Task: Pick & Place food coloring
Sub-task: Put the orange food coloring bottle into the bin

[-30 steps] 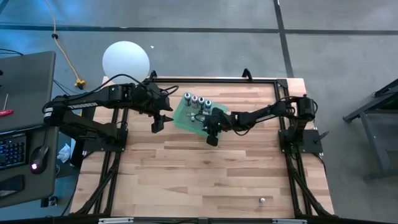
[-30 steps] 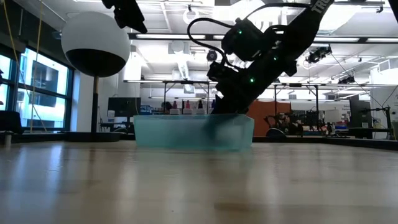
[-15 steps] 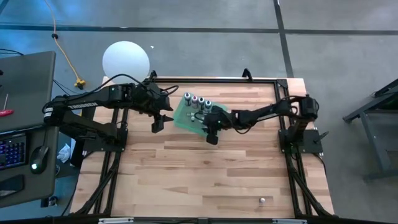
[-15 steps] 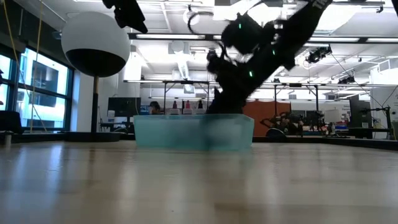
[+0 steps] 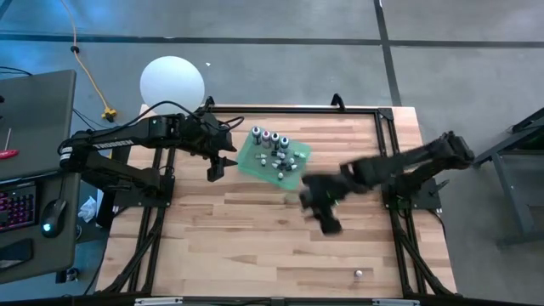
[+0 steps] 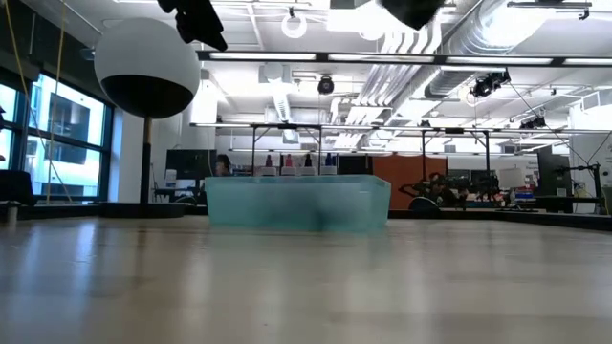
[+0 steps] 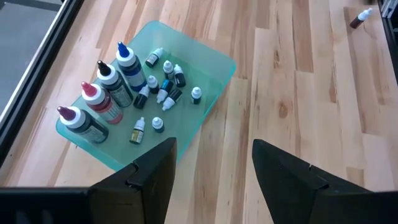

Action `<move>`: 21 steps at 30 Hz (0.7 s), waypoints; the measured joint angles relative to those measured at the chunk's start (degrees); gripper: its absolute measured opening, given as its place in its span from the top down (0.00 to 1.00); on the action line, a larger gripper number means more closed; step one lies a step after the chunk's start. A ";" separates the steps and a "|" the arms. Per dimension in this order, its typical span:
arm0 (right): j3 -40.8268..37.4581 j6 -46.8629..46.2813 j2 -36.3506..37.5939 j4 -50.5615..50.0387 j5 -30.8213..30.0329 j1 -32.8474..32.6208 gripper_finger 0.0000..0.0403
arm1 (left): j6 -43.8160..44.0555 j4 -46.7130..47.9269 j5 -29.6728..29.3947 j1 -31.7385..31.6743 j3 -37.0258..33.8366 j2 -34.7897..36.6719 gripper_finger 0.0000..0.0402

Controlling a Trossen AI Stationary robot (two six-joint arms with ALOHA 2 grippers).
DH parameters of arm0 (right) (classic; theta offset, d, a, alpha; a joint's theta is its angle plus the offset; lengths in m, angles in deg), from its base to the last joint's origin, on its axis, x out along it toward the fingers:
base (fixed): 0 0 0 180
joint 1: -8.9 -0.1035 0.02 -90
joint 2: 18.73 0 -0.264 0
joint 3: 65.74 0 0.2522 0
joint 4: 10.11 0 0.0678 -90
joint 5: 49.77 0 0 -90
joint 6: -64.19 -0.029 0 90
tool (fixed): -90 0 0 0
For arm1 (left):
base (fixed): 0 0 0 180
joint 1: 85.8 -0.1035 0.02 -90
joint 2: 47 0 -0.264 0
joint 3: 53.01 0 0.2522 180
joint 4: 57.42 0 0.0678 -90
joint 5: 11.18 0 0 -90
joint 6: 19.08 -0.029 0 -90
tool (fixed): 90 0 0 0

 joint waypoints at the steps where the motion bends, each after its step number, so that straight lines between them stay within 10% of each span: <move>1: -0.61 -4.05 0.09 0.05 -0.01 -2.91 0.72 | 0.11 0.00 0.00 0.00 0.00 0.00 0.48; 8: -6.78 -36.88 -3.49 1.75 -1.00 -19.85 0.73 | 0.88 -0.13 -0.02 0.00 0.00 0.00 0.48; 21: -7.53 -47.15 -13.47 -6.24 3.93 -29.18 0.73 | 7.27 -4.11 -0.07 0.00 0.04 0.00 0.48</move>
